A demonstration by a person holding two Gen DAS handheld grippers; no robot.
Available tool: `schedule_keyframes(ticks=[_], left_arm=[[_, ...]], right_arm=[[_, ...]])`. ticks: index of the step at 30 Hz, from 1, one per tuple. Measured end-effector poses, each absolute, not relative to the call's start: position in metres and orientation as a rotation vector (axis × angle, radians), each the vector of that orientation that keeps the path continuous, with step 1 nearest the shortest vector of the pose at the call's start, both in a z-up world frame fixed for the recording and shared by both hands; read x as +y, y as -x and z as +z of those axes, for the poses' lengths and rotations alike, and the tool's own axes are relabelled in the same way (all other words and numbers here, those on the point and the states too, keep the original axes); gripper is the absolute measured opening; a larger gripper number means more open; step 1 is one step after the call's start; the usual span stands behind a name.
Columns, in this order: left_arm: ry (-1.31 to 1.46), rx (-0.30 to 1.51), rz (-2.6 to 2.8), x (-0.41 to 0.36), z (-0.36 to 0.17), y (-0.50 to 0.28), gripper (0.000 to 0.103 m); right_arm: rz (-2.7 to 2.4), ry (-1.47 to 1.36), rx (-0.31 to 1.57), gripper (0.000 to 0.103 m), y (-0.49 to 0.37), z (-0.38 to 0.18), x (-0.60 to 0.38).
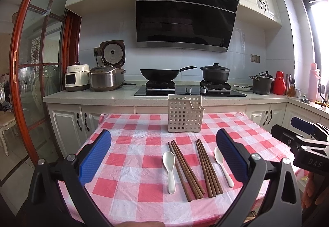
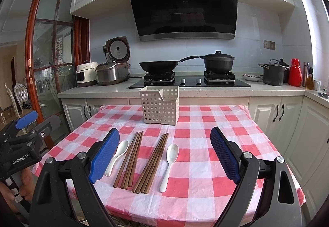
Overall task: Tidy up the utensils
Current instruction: 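Lower the left tool onto the white spoon and close around its handle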
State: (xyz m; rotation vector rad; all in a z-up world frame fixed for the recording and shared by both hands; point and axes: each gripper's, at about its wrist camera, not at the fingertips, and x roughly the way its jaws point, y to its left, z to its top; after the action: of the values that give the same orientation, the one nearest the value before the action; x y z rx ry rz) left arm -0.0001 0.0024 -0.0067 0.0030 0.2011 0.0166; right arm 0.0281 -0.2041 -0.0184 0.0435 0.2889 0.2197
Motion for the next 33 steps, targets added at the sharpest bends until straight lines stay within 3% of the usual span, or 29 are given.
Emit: schedule_keyframes(ticks=[15,24,33], left_arm=[[0.063,0.276,0.036,0.017,-0.019,-0.025,0.098],[0.126,0.546,0.059,0.029,-0.063,-0.09,0.098],[-0.02,0.764,0.07,0.018,-0.095,-0.168,0.098]], right_arm=[[0.196,-0.041,0.387,0.084,-0.061,-0.036,-0.203],[0.185,-0.058,0.499,0.084,-0.108,-0.065,-0.199],[0.183,-0.04,0.636,0.084,-0.174,-0.09,-0.191]])
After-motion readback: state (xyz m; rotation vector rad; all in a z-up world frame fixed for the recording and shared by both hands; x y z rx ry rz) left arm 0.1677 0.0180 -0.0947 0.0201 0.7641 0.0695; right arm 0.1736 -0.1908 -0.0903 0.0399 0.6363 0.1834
